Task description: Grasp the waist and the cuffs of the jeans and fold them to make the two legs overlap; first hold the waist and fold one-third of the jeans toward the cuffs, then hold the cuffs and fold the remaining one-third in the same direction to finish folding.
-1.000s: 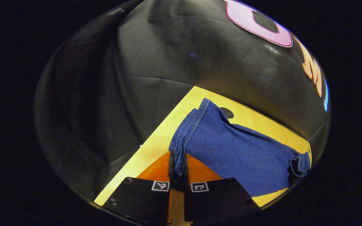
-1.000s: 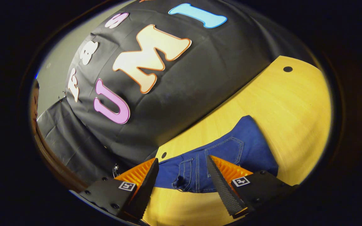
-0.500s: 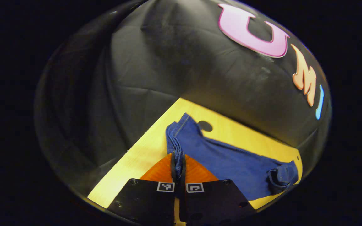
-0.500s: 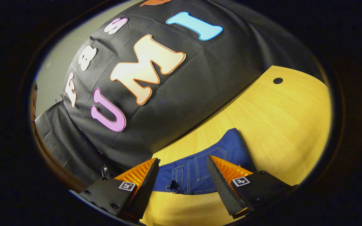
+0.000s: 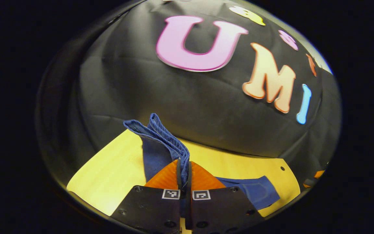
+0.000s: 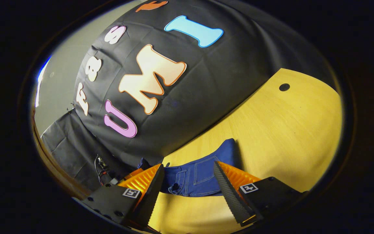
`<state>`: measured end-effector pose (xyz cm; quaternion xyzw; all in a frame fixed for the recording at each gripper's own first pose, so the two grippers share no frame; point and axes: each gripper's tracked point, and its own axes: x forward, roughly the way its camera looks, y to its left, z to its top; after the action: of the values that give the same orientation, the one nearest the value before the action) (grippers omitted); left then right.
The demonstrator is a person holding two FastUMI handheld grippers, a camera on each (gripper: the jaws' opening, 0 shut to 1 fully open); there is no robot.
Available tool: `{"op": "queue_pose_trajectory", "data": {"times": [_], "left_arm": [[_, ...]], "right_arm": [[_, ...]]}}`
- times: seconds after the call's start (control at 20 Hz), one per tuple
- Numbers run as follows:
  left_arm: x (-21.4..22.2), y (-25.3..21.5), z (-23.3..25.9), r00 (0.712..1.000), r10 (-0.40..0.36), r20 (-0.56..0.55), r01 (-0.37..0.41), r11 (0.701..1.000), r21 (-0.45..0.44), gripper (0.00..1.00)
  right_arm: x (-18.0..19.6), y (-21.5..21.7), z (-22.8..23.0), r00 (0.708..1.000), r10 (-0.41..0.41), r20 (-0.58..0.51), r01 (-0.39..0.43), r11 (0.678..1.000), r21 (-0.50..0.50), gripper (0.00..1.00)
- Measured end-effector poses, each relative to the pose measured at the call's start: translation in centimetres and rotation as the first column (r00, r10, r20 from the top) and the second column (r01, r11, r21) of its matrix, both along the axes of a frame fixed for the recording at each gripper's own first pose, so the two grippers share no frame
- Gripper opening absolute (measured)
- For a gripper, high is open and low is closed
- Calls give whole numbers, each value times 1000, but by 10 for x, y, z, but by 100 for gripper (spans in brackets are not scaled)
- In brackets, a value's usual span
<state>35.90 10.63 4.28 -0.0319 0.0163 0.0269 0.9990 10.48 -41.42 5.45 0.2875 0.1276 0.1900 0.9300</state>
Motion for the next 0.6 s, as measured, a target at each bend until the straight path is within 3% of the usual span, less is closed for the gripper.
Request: {"op": "queue_pose_trajectory", "data": {"times": [0.25, 0.45, 0.6], "left_arm": [[3, -125, -1, 994, -106, 16, 105, 993, 57, 0], [4, -214, -51, 984, -173, -37, 177, 976, 130, 0], [12, -235, -123, 985, -114, -132, 139, 970, 198, 0]], "right_arm": [[-4, -45, 2, 999, 34, -4, -35, 999, -5, 95], [-6, -69, -7, 999, 43, -11, -44, 999, -32, 95], [-11, -79, -14, 998, 55, -22, -56, 998, -18, 95]]}}
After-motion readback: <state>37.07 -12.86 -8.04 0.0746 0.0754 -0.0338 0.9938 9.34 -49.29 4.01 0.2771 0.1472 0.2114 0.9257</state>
